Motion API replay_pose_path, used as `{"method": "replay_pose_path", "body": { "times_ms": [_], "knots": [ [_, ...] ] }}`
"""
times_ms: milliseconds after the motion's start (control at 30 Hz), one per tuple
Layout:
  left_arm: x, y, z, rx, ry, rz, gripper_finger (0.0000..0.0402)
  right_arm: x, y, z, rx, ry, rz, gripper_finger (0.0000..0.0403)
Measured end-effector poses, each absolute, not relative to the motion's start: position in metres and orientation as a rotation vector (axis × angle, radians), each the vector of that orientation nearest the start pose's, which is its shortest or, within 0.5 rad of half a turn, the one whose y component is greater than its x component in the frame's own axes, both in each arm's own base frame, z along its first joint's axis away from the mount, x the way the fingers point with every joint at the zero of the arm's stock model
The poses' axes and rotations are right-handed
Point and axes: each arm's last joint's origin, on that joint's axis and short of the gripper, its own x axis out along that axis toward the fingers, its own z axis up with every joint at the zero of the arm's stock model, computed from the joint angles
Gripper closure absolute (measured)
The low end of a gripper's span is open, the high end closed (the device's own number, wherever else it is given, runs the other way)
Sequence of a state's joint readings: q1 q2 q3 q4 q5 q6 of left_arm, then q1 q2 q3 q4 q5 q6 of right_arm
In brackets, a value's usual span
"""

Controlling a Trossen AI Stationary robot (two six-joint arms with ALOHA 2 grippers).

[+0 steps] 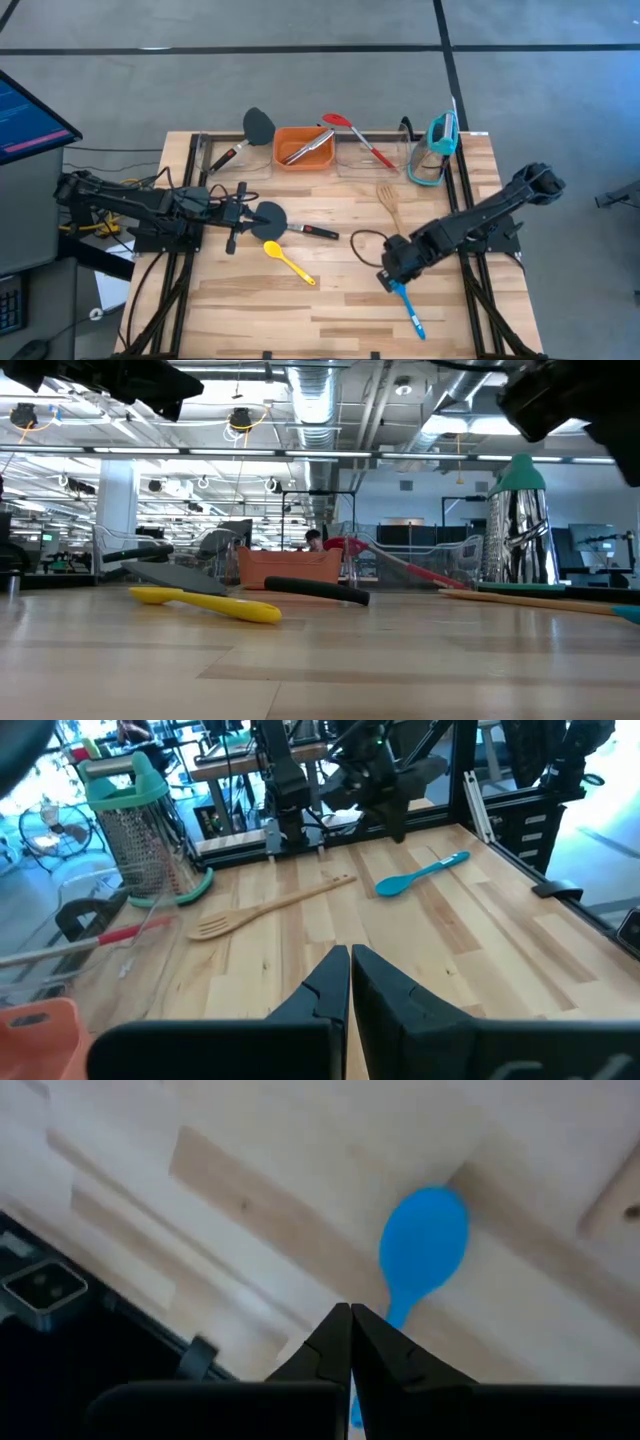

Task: Pick & Place Kitchen Items
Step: Put the blue serving spoon into the right transparent bin

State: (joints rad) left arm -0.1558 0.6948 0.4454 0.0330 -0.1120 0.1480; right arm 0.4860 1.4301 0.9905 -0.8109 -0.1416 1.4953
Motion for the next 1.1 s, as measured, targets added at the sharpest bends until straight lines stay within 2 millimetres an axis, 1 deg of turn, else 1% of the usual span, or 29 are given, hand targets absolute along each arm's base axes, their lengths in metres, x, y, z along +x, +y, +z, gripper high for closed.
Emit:
{"method": "replay_pose_path", "body": {
  "times_ms": [100,333,467,567,733,867,1100],
  "knots": [
    [0.162,-0.022,0.25,0.207,0.203,-0.063,0.0399,0.223,0.139,0.225,1.043,1.359,-0.452,0.0401],
    [0.163,-0.023,0.256,0.207,0.144,-0.062,0.0399,0.206,0.163,0.225,1.14,1.379,-0.531,0.0401],
    [0.164,-0.023,0.261,0.2,0.091,-0.057,0.0399,0.199,0.173,0.225,1.168,1.342,-0.582,0.0401],
    [0.164,-0.023,0.264,0.196,0.06,-0.053,0.0399,0.193,0.179,0.225,1.159,1.302,-0.585,0.04],
    [0.164,-0.023,0.266,0.21,0.034,-0.05,0.0399,0.185,0.186,0.224,1.179,1.233,-0.646,0.039],
    [0.164,-0.023,0.267,0.272,0.03,-0.047,0.0399,0.186,0.193,0.21,1.141,1.254,-0.711,0.0369],
    [0.164,-0.023,0.268,0.288,0.018,-0.046,0.0399,0.197,0.213,0.176,1.125,1.391,-0.726,0.03]
  ]
}}
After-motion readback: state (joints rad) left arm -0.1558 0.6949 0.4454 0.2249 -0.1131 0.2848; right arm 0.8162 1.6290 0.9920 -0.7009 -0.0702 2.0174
